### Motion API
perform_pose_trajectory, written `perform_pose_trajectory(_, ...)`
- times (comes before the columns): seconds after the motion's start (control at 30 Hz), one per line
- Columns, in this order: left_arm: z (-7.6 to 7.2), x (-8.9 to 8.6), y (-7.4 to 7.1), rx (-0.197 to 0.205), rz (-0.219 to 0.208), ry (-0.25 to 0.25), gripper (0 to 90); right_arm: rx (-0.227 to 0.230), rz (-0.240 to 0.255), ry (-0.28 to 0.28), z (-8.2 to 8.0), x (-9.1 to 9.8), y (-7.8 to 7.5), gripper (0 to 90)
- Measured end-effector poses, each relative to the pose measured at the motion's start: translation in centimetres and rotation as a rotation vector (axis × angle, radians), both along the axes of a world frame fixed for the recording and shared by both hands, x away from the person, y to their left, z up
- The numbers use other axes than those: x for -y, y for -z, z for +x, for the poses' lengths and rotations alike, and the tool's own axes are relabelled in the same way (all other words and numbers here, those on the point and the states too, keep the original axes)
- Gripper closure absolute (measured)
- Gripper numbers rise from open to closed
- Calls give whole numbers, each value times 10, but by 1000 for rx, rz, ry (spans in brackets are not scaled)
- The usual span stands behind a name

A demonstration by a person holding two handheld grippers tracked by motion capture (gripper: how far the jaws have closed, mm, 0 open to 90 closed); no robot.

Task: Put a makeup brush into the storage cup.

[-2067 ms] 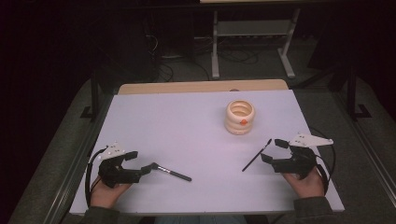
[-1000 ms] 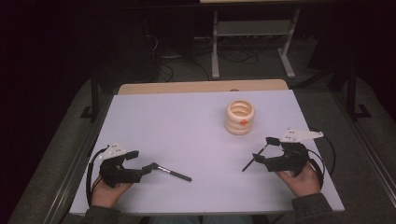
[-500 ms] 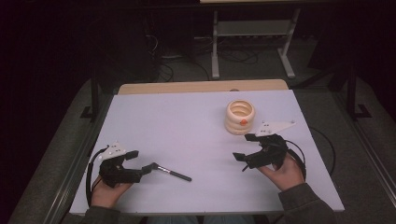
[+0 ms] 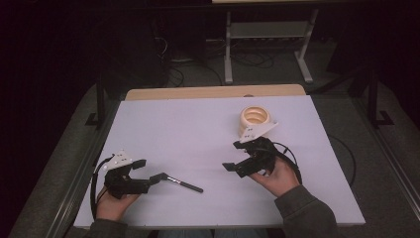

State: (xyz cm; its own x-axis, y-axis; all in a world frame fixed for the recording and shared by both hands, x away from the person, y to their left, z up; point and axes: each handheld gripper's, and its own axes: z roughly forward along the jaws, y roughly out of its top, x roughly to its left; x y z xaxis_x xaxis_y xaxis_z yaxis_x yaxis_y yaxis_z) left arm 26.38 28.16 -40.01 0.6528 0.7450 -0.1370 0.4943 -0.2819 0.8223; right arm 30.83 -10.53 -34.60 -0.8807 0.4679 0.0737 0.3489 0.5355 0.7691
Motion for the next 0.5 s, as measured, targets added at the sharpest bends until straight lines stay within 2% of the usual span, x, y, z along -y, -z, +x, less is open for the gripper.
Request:
perform_pose_trajectory(0.33,1,-3,-1,7,4,-2,171,-6,-51,-77,7,-35,2,220)
perform_pose_trajectory(0.5,0,-3,-2,15,6,0,171,-9,-74,-94,10,-51,7,222)
